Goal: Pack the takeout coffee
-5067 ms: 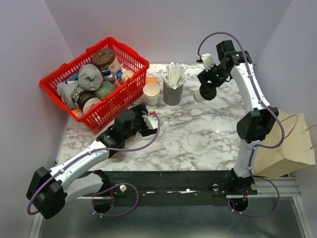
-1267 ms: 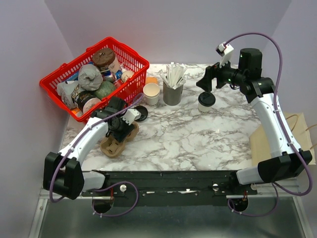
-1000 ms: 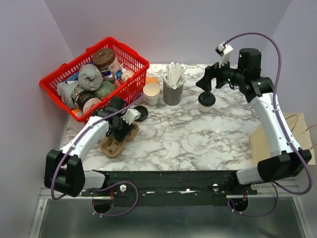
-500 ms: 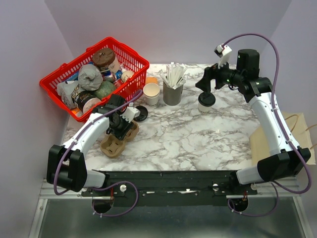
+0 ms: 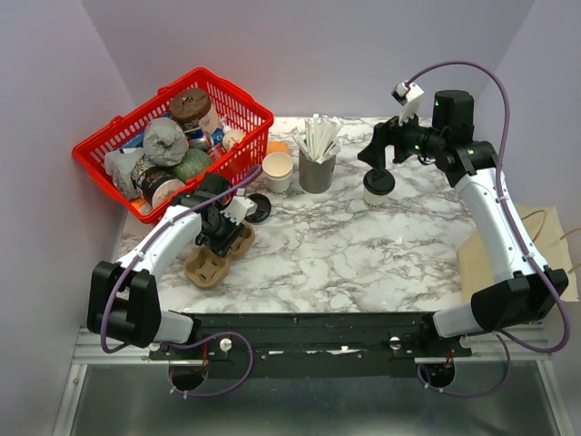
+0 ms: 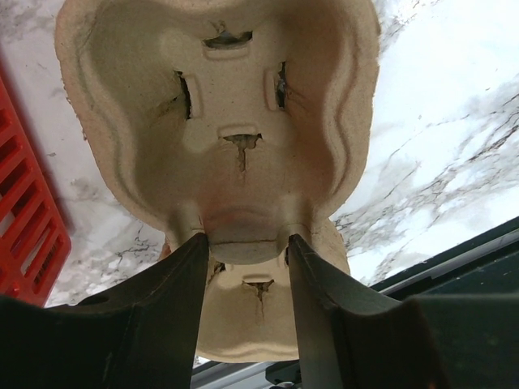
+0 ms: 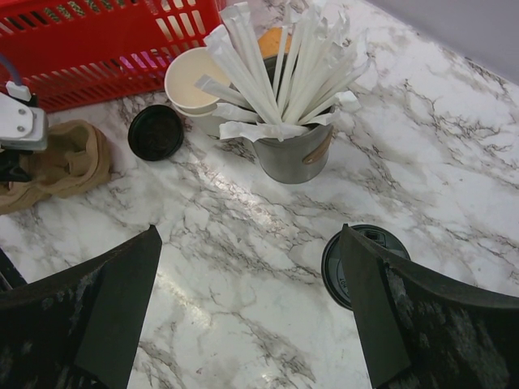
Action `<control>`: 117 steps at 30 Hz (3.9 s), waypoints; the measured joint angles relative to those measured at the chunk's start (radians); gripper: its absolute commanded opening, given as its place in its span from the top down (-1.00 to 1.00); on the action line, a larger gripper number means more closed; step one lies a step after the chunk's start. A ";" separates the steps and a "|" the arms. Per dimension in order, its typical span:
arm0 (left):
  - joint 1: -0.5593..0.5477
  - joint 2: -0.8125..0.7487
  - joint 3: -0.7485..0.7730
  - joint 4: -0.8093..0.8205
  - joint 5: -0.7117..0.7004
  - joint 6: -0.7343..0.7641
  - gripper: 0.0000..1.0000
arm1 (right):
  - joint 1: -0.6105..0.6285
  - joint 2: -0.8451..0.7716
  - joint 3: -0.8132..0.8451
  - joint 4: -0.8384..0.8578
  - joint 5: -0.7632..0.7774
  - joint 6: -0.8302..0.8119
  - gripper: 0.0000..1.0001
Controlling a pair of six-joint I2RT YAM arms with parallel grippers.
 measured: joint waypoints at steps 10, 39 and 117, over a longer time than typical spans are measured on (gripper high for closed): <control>0.005 0.008 0.013 -0.019 0.005 -0.005 0.24 | 0.000 0.000 -0.008 0.006 0.000 0.000 -0.99; -0.053 -0.124 0.178 0.013 0.329 0.066 1.00 | -0.301 -0.027 0.274 -0.532 0.591 -0.275 -0.54; -0.121 0.041 0.366 0.094 0.525 0.186 1.00 | -0.869 -0.307 0.068 -0.710 0.237 -0.636 0.99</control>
